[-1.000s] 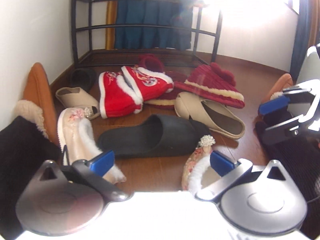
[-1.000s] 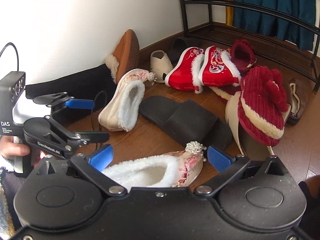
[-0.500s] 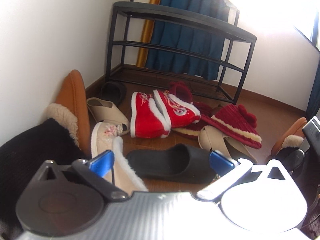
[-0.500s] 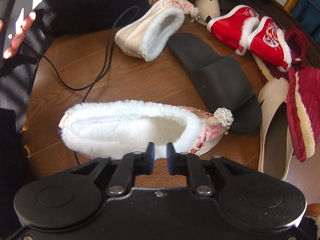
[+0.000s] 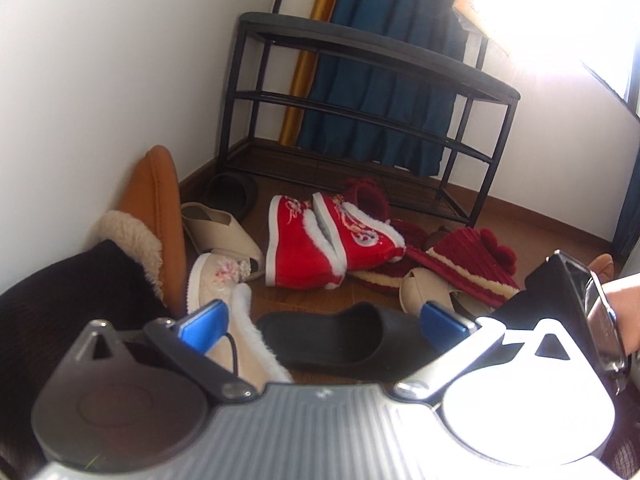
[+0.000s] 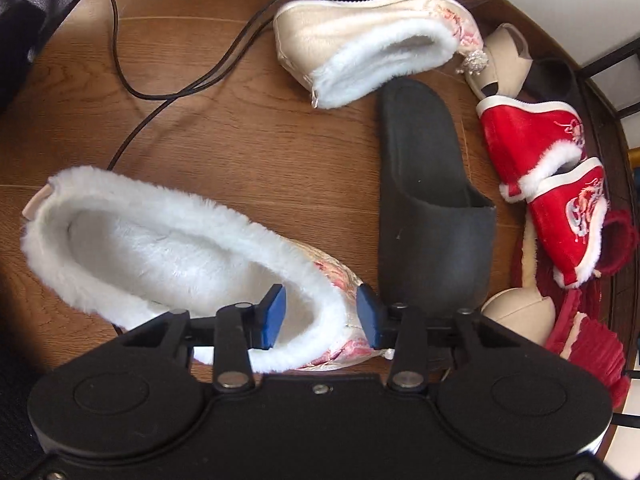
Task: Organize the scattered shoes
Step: 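Close the right tool on the slipper's fur rim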
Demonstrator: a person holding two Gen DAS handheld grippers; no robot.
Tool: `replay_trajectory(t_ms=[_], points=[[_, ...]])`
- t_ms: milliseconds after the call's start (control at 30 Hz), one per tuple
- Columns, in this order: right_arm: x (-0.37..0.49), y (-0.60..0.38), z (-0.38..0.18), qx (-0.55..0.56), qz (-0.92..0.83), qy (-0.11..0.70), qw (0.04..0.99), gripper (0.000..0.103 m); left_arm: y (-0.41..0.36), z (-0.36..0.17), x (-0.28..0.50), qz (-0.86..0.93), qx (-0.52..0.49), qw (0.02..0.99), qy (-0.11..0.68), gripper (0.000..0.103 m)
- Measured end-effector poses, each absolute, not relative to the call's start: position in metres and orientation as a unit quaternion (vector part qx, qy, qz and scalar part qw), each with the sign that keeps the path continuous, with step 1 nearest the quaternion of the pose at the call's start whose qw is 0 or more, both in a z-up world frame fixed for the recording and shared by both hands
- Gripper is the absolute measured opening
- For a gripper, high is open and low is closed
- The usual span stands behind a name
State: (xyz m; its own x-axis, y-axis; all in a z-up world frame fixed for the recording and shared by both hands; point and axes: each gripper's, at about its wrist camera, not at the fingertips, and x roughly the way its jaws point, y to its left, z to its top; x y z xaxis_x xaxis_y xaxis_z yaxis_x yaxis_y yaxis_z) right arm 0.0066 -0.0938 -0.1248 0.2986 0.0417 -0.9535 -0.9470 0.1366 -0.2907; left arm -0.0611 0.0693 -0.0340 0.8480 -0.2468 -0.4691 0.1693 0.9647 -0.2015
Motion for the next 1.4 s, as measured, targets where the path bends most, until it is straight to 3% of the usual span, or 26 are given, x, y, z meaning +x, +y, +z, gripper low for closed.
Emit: replay_trajectory(t_ms=[67,133,167,233,567,700,833,1000,1067,1133,1167,1200,1233,1400], points=[[0.010,-0.093,-0.131,-0.526,0.402,0.443,0.604,0.052,0.069,-0.035,-0.061,-0.110,-0.075,0.958,0.252,0.102],[0.010,-0.093,-0.138,-0.535,0.400,0.449,0.593,0.036,0.068,-0.035,-0.061,-0.110,-0.074,0.959,0.252,0.102],[0.010,-0.093,-0.142,-0.542,0.397,0.447,0.590,0.034,0.069,-0.036,-0.060,-0.109,-0.074,0.959,0.253,0.102],[0.010,-0.093,-0.145,-0.545,0.391,0.440,0.598,0.016,0.069,-0.037,-0.059,-0.107,-0.075,0.958,0.256,0.102],[0.027,-0.106,-0.136,-0.384,0.270,0.529,0.707,0.012,0.068,-0.036,-0.061,-0.104,-0.076,0.959,0.252,0.102],[0.038,-0.129,-0.128,-0.261,0.206,0.589,0.737,0.012,0.071,-0.034,-0.063,-0.102,-0.085,0.960,0.246,0.102],[0.045,-0.172,-0.122,-0.067,0.086,0.634,0.766,0.012,0.074,-0.032,-0.064,-0.103,-0.095,0.961,0.240,0.102],[0.021,-0.202,-0.122,0.109,-0.005,0.639,0.762,0.012,0.074,-0.031,-0.063,-0.113,-0.105,0.959,0.236,0.102],[0.009,-0.198,-0.121,0.131,-0.005,0.654,0.746,0.020,0.073,-0.031,-0.063,-0.116,-0.105,0.959,0.237,0.102],[0.004,-0.189,-0.116,0.117,0.007,0.661,0.741,0.047,0.073,-0.031,-0.062,-0.118,-0.105,0.958,0.239,0.102],[0.003,-0.183,-0.105,0.096,0.020,0.649,0.754,0.075,0.073,-0.031,-0.062,-0.117,-0.105,0.958,0.239,0.102],[0.001,-0.176,-0.094,0.071,0.035,0.635,0.769,0.093,0.073,-0.031,-0.062,-0.117,-0.106,0.958,0.240,0.102],[0.000,-0.168,-0.083,0.044,0.053,0.618,0.783,0.099,0.073,-0.032,-0.062,-0.116,-0.106,0.958,0.239,0.102],[0.001,-0.118,-0.067,-0.251,0.167,0.522,0.798,0.099,0.073,-0.033,-0.063,-0.108,-0.104,0.959,0.242,0.103]])
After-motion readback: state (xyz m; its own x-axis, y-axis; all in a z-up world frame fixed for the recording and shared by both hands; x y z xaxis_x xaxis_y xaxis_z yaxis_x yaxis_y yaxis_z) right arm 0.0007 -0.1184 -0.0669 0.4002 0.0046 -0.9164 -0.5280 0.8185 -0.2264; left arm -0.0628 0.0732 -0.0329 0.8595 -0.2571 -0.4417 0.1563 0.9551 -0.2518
